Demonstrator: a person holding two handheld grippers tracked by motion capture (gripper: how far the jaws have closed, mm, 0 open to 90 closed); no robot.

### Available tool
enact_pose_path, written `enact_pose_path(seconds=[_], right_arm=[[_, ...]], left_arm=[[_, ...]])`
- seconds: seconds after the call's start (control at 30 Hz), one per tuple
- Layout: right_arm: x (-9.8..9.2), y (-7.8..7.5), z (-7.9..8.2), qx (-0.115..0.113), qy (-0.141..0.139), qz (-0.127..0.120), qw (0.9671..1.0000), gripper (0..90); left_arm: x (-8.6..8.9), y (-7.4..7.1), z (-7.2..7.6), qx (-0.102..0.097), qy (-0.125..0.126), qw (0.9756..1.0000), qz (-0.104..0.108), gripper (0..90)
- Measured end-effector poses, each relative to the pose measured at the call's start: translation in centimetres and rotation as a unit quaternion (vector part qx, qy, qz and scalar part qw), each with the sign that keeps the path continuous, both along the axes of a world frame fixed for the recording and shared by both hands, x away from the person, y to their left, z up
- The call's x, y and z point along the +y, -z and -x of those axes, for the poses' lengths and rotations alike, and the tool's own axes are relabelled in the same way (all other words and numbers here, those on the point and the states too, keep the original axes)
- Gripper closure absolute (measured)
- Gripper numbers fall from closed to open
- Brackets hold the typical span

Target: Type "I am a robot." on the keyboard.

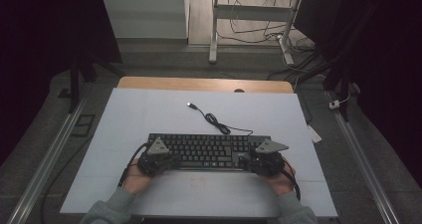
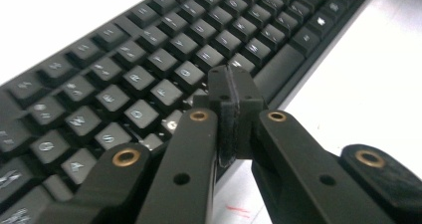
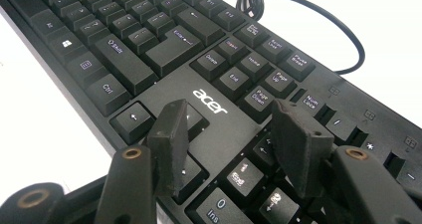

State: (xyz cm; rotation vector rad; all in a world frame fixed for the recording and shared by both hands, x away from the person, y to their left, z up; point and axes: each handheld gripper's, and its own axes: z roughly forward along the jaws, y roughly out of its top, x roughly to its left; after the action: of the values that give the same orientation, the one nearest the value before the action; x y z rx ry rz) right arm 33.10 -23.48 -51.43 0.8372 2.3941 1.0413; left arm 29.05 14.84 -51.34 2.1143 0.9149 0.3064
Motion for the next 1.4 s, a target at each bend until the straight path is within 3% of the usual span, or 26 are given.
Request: enact_pose_path(seconds=[0.5,0.83,1.4], right_arm=[[0.0,0.0,0.0,0.001,0.000,-0.001,1.0000,49.1],[0.0,0.0,0.0,0.000,0.000,-0.001,1.0000,49.1],[0.0,0.0,0.0,0.001,0.000,-0.001,1.0000,49.0]], left_arm=[[1.4,-0.3,-0.3,-0.001,-0.028,0.9994,0.021,78.9],[2.2,-0.4,-0.6,0.001,-0.044,0.9986,0.029,64.5],[4.1,-0.6,-1.0,0.002,-0.076,0.9966,0.031,49.7]])
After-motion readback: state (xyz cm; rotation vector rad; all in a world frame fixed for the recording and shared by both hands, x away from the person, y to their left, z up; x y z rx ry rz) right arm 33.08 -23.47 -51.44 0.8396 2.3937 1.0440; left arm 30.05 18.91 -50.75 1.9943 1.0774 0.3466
